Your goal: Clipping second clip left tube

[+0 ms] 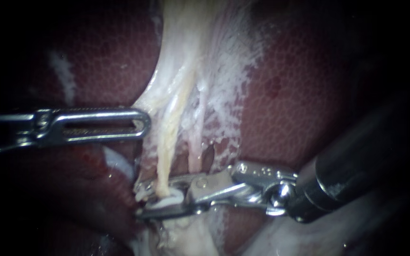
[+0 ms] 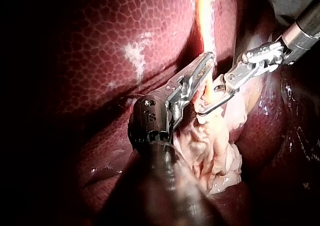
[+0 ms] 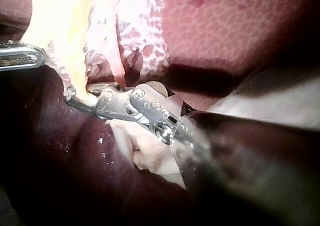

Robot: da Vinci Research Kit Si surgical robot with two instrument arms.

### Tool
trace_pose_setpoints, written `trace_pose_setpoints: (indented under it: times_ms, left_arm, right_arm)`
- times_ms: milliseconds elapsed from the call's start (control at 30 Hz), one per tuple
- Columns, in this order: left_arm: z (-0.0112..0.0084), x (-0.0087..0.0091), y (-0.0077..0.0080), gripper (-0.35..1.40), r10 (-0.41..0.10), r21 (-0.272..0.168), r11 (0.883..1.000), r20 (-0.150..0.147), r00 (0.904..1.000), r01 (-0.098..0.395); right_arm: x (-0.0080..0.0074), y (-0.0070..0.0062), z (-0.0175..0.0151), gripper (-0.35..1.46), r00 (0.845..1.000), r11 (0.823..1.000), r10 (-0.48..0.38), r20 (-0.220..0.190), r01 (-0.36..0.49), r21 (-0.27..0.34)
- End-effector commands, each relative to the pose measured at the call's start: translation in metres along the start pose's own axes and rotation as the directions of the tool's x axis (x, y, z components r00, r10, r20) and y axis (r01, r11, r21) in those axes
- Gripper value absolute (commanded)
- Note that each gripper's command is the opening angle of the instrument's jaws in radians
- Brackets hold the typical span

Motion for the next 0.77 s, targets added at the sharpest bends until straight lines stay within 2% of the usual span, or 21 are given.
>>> trace_pose_setpoints:
  times_ms: [33,167,767]
  left_arm:
    - [0.0,0.0,0.0,-0.35,0.0,0.0,1.0,0.0,1.0,0.0]
    - [0.0,0.0,0.0,-0.35,0.0,0.0,1.0,0.0,1.0,0.0]
    - [0.0001,0.0,0.0,-0.35,0.0,-0.001,1.0,0.0,1.0,0.0]
  right_arm:
    - [-0.0001,0.0003,-0.0001,-0.35,1.0,1.0,-0.001,-0.002,0.001,-0.003]
    - [-0.0005,0.0006,-0.0001,-0.35,1.0,1.0,-0.003,0.002,0.003,-0.005]
    - [-0.0008,0.0005,0.0,-0.35,1.0,1.0,-0.005,0.003,0.005,-0.004]
